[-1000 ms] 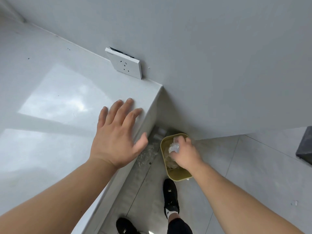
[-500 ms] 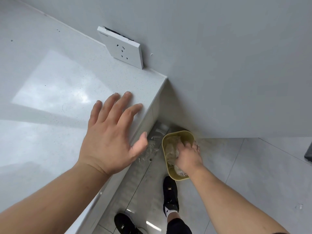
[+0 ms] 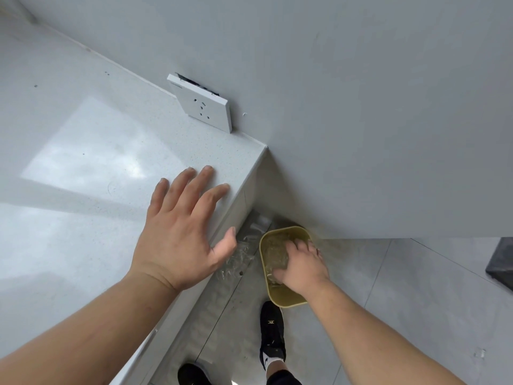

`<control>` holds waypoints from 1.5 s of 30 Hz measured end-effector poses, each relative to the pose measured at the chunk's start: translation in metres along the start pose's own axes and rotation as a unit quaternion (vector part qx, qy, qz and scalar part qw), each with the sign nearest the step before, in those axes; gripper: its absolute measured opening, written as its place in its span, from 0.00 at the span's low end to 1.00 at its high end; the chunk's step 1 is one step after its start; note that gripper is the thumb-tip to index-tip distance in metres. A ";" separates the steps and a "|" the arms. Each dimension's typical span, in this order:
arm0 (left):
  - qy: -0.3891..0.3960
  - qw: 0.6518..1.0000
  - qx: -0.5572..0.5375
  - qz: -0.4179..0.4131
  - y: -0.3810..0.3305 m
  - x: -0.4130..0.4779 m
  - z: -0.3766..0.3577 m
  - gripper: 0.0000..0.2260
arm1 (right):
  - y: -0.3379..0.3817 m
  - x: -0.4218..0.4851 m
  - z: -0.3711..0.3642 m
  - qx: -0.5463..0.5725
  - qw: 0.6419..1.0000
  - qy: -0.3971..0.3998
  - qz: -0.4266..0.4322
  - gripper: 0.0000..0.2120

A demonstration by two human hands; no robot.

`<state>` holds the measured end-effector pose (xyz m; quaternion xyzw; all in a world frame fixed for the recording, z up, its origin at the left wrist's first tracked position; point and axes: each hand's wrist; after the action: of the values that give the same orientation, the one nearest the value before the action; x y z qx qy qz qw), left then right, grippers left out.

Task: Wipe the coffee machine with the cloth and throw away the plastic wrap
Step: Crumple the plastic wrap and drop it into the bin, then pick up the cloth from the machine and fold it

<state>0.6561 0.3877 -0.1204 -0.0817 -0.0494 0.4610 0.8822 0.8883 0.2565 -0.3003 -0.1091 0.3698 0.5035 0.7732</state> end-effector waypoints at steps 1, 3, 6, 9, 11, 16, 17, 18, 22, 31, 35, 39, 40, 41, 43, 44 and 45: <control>-0.002 1.000 0.001 -0.001 0.000 0.000 0.000 0.30 | 0.001 -0.002 0.005 0.001 1.000 -0.005 0.003 0.43; 0.003 1.000 0.004 0.000 0.002 -0.001 -0.004 0.30 | 0.005 -0.003 0.010 0.004 1.000 -0.008 0.008 0.44; 0.001 1.000 0.001 0.002 0.000 0.000 -0.001 0.30 | 0.010 -0.013 0.028 0.007 0.999 -0.031 0.020 0.44; 0.004 1.000 -0.001 0.003 0.000 0.000 -0.002 0.30 | 0.017 -0.021 0.042 0.000 0.998 -0.057 0.036 0.45; 0.007 1.000 0.000 0.000 0.000 -0.001 0.000 0.30 | 0.022 -0.030 0.051 0.005 0.997 -0.066 0.042 0.45; 0.022 1.000 0.005 0.007 -0.002 -0.002 0.003 0.31 | 0.027 -0.055 0.077 -0.001 0.996 -0.077 0.049 0.45; 0.026 1.000 0.006 0.007 -0.004 -0.002 0.005 0.32 | 0.027 -0.061 0.082 -0.002 0.995 -0.082 0.052 0.45; 0.032 0.999 0.008 0.009 -0.005 -0.002 0.008 0.32 | 0.027 -0.066 0.088 -0.003 0.995 -0.088 0.054 0.45; 0.085 0.996 0.012 0.023 -0.010 0.003 0.024 0.36 | 0.028 -0.084 0.113 -0.007 0.992 -0.109 0.063 0.45; 0.117 0.991 0.003 0.071 -0.024 -0.004 0.079 0.42 | 0.058 -0.132 0.184 0.005 0.983 -0.159 0.091 0.45; 0.086 0.993 -0.011 0.080 -0.029 -0.015 0.117 0.44 | 0.078 -0.162 0.214 0.000 0.976 -0.186 0.114 0.45; 0.063 0.995 -0.007 0.082 -0.024 -0.026 0.154 0.44 | 0.100 -0.191 0.239 -0.005 0.967 -0.219 0.127 0.45; 0.057 0.995 -0.006 0.083 -0.023 -0.029 0.161 0.44 | 0.105 -0.197 0.244 -0.006 0.965 -0.227 0.129 0.45; 0.048 0.995 -0.004 0.083 -0.022 -0.033 0.171 0.44 | 0.111 -0.204 0.250 -0.009 0.962 -0.237 0.135 0.45; 0.030 0.996 -0.006 0.087 -0.019 -0.041 0.190 0.44 | 0.125 -0.219 0.262 -0.015 0.956 -0.254 0.147 0.45; 0.022 0.996 -0.008 0.090 -0.018 -0.044 0.200 0.44 | 0.132 -0.226 0.269 -0.017 0.953 -0.261 0.153 0.45; 0.014 0.996 -0.010 0.092 -0.017 -0.047 0.208 0.44 | 0.138 -0.232 0.274 -0.017 0.951 -0.266 0.158 0.45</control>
<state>0.6089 0.3602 0.0863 -0.1009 -0.0336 0.5389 0.8356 0.8451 0.3075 0.0786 0.0759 0.1543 0.6365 0.7519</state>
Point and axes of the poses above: each hand's wrist, its own x-axis towards the middle knuckle, its own z-axis out of the back of the hand, y = z × x
